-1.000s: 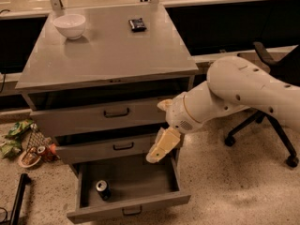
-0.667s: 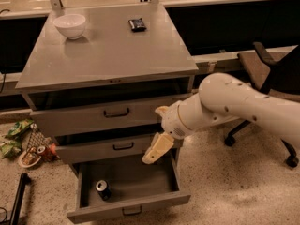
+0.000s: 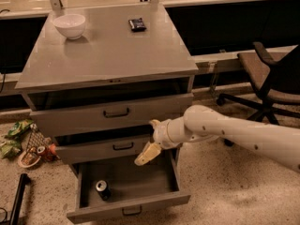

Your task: Pick pepsi can from bottom drawer and place on counter

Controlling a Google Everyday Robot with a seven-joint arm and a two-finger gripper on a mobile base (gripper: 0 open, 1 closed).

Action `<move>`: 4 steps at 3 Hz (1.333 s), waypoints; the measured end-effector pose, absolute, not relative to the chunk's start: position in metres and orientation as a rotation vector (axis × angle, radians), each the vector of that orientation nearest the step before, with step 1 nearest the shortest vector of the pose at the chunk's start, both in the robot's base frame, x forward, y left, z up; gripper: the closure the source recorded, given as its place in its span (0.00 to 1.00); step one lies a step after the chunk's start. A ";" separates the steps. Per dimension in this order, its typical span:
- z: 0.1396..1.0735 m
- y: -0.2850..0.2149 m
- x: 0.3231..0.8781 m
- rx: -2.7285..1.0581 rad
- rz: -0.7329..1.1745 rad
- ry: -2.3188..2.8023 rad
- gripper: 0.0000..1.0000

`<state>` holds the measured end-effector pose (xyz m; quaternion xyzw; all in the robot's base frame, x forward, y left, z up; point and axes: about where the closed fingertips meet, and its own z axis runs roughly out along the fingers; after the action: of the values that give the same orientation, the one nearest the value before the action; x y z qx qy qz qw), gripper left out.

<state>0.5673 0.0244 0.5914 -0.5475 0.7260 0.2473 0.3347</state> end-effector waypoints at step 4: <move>0.451 0.077 0.557 -1.279 0.877 1.898 0.00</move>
Offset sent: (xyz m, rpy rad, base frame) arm 0.0002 0.0139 -0.0535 0.0466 0.0439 -0.0049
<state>0.5572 0.0774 0.4506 -0.4910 0.7287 0.3367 0.3384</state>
